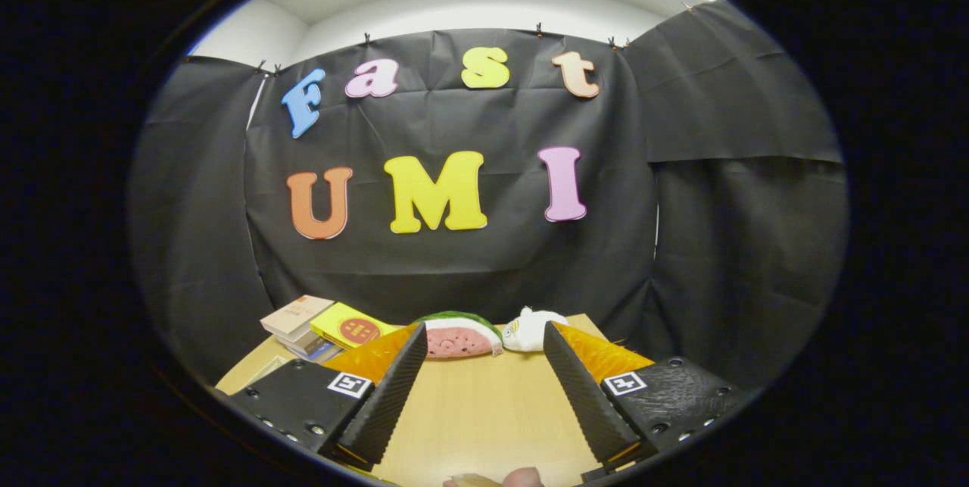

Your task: Open the storage box then place both shoes into the box .Put the left shoe in first, then the right shoe, with the right side of both shoes facing outward in a uniform manner.

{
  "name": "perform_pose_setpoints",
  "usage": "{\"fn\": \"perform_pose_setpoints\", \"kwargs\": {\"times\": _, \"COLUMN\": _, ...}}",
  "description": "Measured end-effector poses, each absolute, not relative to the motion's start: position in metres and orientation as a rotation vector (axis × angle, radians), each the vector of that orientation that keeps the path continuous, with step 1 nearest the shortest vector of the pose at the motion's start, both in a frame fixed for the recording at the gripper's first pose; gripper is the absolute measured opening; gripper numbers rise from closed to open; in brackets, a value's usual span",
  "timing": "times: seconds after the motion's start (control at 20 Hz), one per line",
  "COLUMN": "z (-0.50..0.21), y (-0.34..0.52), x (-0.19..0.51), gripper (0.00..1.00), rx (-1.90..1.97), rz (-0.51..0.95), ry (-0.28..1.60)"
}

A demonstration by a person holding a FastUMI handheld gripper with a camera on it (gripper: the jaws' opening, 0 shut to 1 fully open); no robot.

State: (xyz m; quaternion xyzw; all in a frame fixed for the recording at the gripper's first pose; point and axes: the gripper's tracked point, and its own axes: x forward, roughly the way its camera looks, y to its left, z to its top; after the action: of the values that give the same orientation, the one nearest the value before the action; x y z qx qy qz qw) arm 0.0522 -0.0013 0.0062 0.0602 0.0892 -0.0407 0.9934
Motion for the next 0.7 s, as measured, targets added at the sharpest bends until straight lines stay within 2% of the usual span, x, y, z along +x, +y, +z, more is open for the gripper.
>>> {"fn": "perform_pose_setpoints", "kwargs": {"times": 0.7, "z": 0.029, "y": 0.025, "x": 0.069, "gripper": 0.96, "rx": 0.155, "rz": 0.013, "ry": 0.176}}
